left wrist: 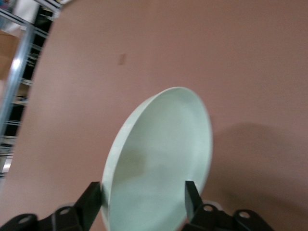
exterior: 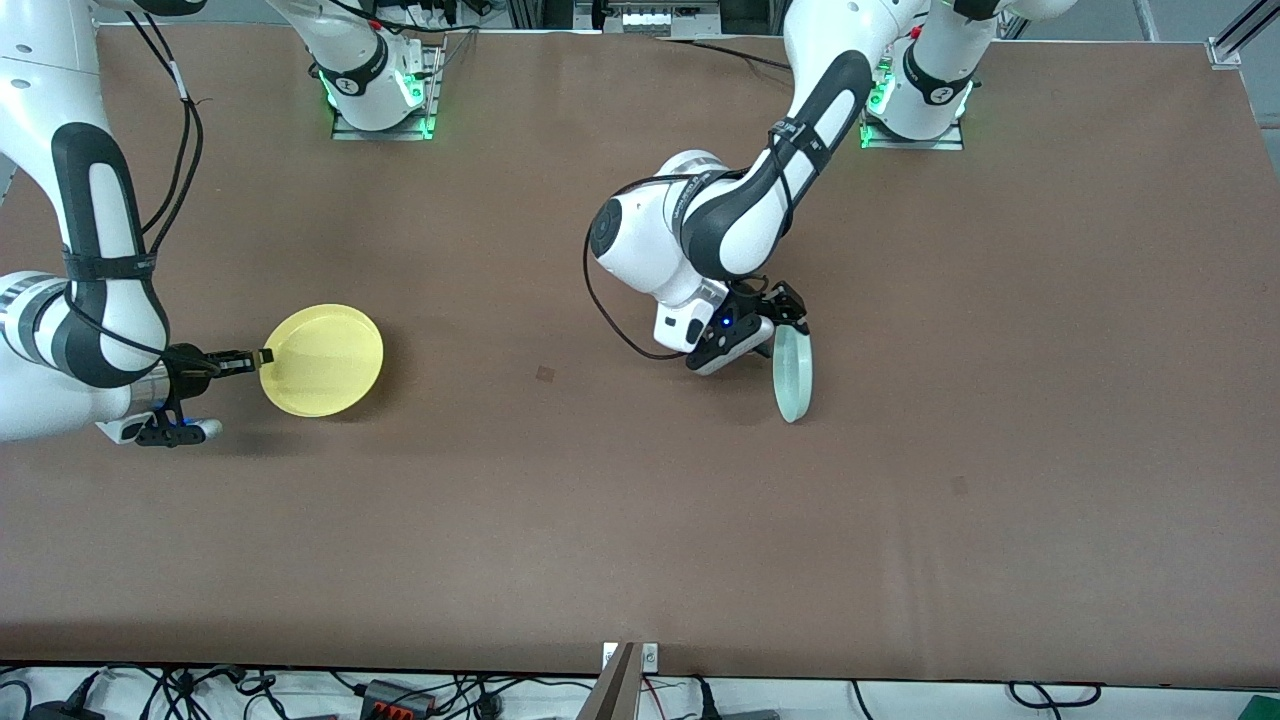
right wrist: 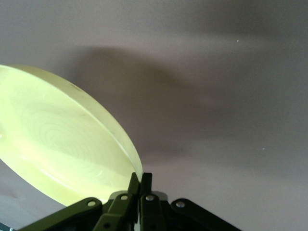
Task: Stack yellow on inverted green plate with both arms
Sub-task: 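Flip the green plate upside down and lower it with the left gripper, then release the green plate and raise the left gripper away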
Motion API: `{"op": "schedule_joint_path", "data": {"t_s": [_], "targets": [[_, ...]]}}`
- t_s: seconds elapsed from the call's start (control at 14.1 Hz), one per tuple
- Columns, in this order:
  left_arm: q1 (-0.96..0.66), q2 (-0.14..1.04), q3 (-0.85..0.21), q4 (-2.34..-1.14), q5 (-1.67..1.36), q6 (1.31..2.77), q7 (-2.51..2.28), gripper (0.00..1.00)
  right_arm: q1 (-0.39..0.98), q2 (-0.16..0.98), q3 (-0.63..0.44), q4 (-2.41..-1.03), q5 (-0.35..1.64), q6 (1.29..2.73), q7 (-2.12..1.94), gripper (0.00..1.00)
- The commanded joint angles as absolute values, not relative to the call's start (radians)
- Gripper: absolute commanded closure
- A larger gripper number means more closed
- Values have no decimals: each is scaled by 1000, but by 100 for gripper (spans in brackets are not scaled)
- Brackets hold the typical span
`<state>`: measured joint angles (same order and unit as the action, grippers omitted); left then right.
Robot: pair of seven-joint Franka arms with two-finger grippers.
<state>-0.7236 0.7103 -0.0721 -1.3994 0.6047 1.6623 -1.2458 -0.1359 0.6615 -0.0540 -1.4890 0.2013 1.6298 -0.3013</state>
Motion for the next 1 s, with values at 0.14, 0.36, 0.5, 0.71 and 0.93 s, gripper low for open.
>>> {"op": "schedule_joint_path", "data": {"t_s": [0.14, 0.36, 0.5, 0.71, 0.93], "targets": [[-738, 745, -75, -1407, 436, 2004, -1293, 10, -147, 652, -51, -1480, 221, 1608, -341, 100], [-749, 764, -84, -1420, 396, 2071, -1293, 10, -147, 649, -51, -1480, 221, 1608, -339, 100], [-747, 781, -84, -1420, 384, 2109, -1295, 10, -147, 647, -51, -1480, 221, 1608, -339, 100], [-713, 744, -84, -1419, 376, 2097, -1260, 9, -137, 618, -41, -1482, 221, 1608, -334, 100], [-631, 677, -86, -1420, 374, 2016, -1088, 8, -124, 600, -40, -1482, 224, 1551, -322, 100]]}}
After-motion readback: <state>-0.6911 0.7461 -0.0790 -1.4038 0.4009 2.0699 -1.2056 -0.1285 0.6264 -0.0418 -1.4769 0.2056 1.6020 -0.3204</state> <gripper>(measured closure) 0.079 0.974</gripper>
